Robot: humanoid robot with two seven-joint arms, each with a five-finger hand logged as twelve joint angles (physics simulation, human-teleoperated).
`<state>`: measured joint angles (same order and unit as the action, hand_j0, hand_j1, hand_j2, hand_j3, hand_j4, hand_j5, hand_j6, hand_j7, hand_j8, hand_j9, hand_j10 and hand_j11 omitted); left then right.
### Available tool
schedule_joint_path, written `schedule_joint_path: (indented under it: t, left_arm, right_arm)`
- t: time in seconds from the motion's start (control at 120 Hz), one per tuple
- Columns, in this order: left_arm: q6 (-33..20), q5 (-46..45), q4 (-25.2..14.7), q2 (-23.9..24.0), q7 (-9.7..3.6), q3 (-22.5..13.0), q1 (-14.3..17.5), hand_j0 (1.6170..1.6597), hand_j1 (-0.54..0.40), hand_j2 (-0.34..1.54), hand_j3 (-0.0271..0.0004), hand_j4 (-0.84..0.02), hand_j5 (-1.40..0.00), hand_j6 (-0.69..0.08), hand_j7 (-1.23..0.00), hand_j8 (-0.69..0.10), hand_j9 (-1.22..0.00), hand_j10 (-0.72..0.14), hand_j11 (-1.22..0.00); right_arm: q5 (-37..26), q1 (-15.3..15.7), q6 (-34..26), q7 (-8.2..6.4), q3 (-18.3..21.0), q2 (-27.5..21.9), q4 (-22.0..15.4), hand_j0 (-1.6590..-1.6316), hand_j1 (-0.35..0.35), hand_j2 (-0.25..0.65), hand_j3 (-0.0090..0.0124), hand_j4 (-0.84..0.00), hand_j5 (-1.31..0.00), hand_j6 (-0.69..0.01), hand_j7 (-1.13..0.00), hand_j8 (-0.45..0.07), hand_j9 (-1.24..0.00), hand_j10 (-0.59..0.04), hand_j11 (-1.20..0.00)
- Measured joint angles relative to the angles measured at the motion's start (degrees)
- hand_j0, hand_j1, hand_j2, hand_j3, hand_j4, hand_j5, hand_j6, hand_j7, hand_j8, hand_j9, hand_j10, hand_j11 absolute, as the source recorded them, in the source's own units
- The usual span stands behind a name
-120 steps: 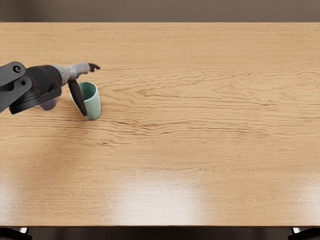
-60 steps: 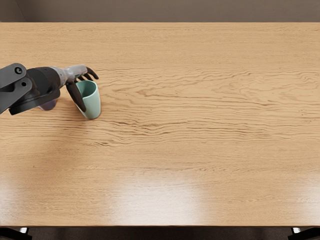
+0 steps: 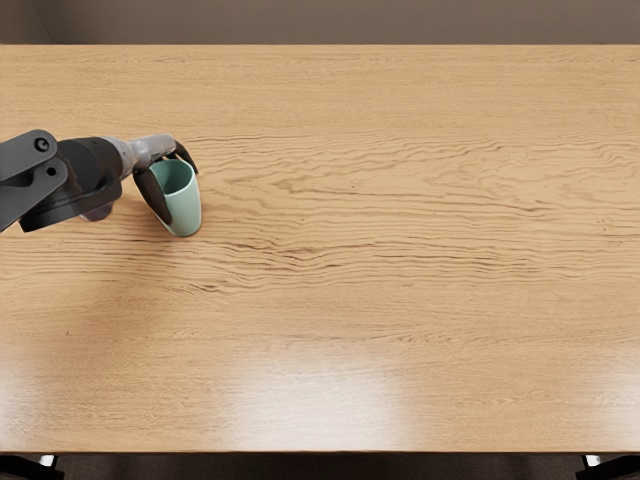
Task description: Pick up cup and place in cup with left hand
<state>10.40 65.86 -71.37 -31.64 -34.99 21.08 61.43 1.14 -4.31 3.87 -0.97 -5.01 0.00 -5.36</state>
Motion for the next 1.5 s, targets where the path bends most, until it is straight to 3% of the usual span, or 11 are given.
schedule_joint_path:
  t: [0.175,0.458,0.842,1.108,1.5]
  left_arm:
    - [0.14,-0.06,-0.23,-0.38,0.0,-0.14,1.65,1.6545,-0.079,0.08,0.0,-0.464,-0.61,-0.318,-0.62,-0.327,-0.62,-0.455,-0.62]
    - [0.43,0.23,-0.58,-1.05,-0.02,-0.23,4.48,1.6539,-0.113,0.11,0.0,-0.42,-0.65,-0.275,-0.66,-0.289,-0.65,-0.461,-0.65]
    - [7.93,-3.44,-0.45,-6.56,-0.01,0.34,10.18,1.6538,-0.094,0.1,0.0,-0.439,-0.64,-0.294,-0.64,-0.305,-0.65,-0.465,-0.65]
    - [7.75,-8.61,-0.6,-9.11,-0.01,2.33,11.13,1.6536,-0.092,0.1,0.0,-0.451,-0.63,-0.304,-0.64,-0.313,-0.65,-0.465,-0.65]
    - [8.98,-9.19,-0.56,-13.53,-0.01,2.09,12.04,1.6535,-0.093,0.1,0.0,-0.448,-0.64,-0.302,-0.64,-0.309,-0.65,-0.463,-0.65]
  right_arm:
    - [0.0,0.0,0.0,0.0,0.0,0.0,0.0,-1.6581,-0.349,0.0,0.0,-0.001,0.0,-0.001,0.0,0.0,0.0,0.0,0.0]
    - [0.0,0.0,0.0,0.0,0.0,0.0,0.0,-1.6581,-0.349,0.0,0.0,-0.001,0.0,-0.001,0.0,0.0,0.0,0.0,0.0]
    - [0.0,0.0,0.0,0.0,0.0,0.0,0.0,-1.6581,-0.349,0.0,0.0,0.0,0.0,-0.001,0.0,0.0,0.0,0.0,0.0]
    - [0.0,0.0,0.0,0.0,0.0,0.0,0.0,-1.6581,-0.349,0.0,0.0,0.0,0.0,-0.001,0.0,0.0,0.0,0.0,0.0]
    - [0.0,0.0,0.0,0.0,0.0,0.0,0.0,-1.6581,-0.349,0.0,0.0,0.0,0.0,-0.001,0.0,0.0,0.0,0.0,0.0]
